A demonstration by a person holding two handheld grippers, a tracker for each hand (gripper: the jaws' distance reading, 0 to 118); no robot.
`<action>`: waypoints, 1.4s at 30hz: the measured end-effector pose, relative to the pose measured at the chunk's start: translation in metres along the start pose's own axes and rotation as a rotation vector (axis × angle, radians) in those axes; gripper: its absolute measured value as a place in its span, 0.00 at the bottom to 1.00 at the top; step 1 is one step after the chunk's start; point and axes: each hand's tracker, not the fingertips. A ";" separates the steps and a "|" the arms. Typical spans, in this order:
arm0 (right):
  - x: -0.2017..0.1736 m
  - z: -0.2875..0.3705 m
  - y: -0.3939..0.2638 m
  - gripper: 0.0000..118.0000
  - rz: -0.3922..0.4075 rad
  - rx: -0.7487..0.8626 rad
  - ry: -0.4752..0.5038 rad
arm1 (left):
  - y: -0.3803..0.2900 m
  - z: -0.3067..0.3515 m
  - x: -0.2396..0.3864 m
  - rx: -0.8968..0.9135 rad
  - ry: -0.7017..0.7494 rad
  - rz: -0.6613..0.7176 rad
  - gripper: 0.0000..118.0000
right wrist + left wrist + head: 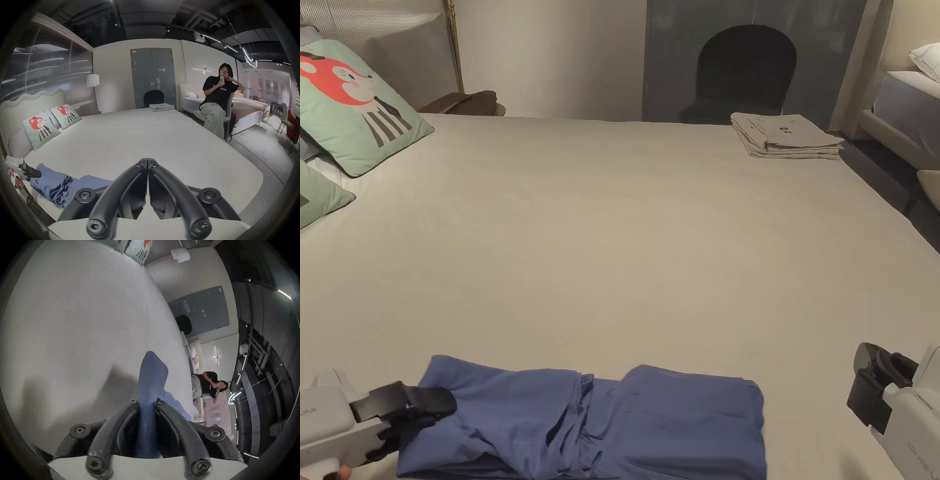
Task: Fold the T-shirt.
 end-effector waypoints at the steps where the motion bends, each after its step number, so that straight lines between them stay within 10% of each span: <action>1: -0.002 -0.001 0.000 0.01 0.002 -0.001 0.003 | 0.004 0.007 0.004 0.020 -0.006 -0.007 0.05; 15: 0.011 0.009 0.002 0.01 -0.032 0.015 0.016 | -0.059 -0.032 0.166 -0.081 -0.203 -0.234 0.05; 30: 0.042 0.034 -0.003 0.01 -0.080 0.033 -0.039 | -0.200 -0.227 0.199 -0.395 0.100 -0.465 0.06; 33: 0.047 0.035 -0.005 0.01 -0.084 0.030 -0.047 | -0.199 -0.227 0.194 -0.369 0.053 -0.431 0.25; 37: 0.051 0.032 -0.009 0.01 -0.099 0.022 -0.052 | -0.188 -0.193 0.207 -0.350 -0.128 -0.396 0.93; 42: 0.051 0.030 -0.011 0.01 -0.117 0.014 -0.046 | -0.172 -0.151 0.220 -0.040 -0.092 -0.657 0.93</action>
